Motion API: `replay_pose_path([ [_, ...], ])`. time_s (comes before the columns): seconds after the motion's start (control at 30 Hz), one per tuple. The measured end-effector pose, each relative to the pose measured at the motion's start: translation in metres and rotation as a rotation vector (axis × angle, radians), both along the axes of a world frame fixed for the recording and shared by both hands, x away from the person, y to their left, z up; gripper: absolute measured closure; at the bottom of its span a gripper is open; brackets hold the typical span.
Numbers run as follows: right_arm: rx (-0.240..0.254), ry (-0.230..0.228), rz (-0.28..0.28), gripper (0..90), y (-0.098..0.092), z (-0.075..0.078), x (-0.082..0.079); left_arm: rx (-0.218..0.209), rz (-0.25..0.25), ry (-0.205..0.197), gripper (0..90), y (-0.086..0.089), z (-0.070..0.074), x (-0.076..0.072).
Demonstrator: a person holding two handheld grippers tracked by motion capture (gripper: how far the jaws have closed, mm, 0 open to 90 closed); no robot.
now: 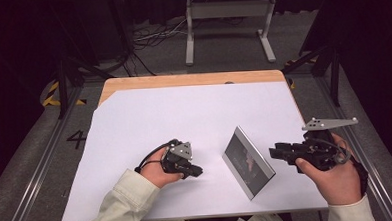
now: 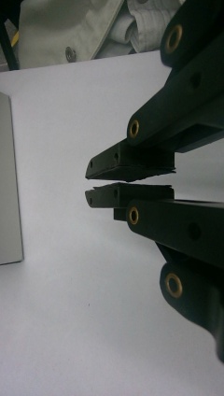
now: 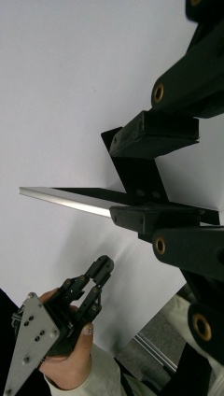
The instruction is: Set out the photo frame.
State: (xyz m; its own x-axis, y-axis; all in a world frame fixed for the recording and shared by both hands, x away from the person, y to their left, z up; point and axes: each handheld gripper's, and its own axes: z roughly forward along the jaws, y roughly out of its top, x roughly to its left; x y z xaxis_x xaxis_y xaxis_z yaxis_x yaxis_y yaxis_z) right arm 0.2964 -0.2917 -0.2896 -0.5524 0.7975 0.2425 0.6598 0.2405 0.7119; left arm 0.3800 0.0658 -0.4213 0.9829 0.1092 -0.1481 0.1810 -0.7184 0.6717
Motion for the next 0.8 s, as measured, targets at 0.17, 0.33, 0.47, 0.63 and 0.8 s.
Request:
replay_pose_path([
  [0.17, 0.005, 0.015, 0.006, 63.5, 0.004, 0.0, 0.0, 0.007, 0.002, 0.005, 84.9, 0.0, -0.002, 0.0],
  [0.33, 0.007, 0.033, 0.011, 61.7, 0.011, -0.001, 0.001, 0.008, 0.001, 0.005, 84.8, 0.0, -0.002, 0.0],
  [0.47, 0.005, 0.052, 0.012, 61.1, 0.016, -0.002, 0.003, 0.008, 0.003, 0.006, 84.7, 0.0, -0.002, 0.0],
  [0.63, -0.017, 0.075, 0.005, 58.8, 0.022, -0.002, 0.004, 0.009, 0.005, 0.0, 84.6, 0.001, -0.002, 0.001],
  [0.8, -0.058, 0.098, -0.004, 58.1, 0.026, 0.001, 0.008, 0.009, 0.009, 0.003, 84.0, 0.002, -0.002, 0.001],
])
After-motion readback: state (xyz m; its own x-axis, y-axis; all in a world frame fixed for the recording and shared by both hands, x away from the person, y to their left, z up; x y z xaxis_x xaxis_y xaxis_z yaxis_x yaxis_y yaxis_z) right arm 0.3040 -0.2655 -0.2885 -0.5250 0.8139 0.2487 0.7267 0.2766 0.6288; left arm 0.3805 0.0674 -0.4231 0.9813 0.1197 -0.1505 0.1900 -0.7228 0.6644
